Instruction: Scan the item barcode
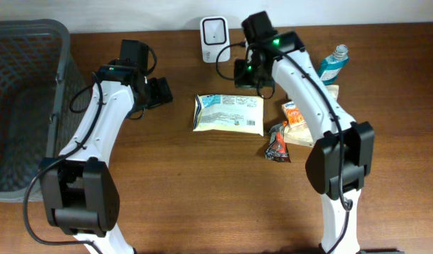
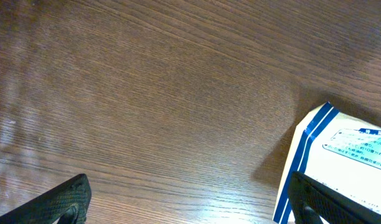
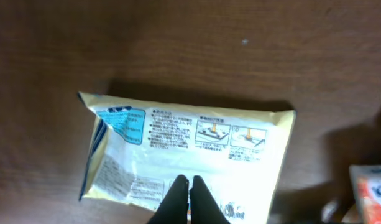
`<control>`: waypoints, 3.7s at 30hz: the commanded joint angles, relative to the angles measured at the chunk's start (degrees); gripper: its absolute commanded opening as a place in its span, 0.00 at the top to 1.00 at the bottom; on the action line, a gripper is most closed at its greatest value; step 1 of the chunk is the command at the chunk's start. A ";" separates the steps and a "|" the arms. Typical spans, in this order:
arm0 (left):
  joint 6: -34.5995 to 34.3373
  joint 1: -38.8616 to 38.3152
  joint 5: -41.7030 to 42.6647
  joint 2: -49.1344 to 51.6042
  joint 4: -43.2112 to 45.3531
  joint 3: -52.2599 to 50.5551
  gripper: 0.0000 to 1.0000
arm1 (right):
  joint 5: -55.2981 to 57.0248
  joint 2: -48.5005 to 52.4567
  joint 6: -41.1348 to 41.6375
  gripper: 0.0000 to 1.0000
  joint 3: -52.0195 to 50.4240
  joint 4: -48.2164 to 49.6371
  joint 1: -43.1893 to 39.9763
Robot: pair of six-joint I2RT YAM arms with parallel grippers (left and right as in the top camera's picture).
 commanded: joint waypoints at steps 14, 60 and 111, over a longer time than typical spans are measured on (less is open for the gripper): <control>-0.66 0.09 -0.42 0.61 0.07 -0.20 0.01 | -7.54 0.31 6.69 0.96 -30.29 34.29 5.62; -0.66 0.09 -0.42 0.61 0.07 -0.20 0.01 | 0.02 -8.13 9.90 0.96 -12.41 15.06 7.65; -0.66 0.09 -0.42 0.61 0.07 -0.20 0.01 | 0.22 0.52 7.78 0.96 -21.46 8.61 3.21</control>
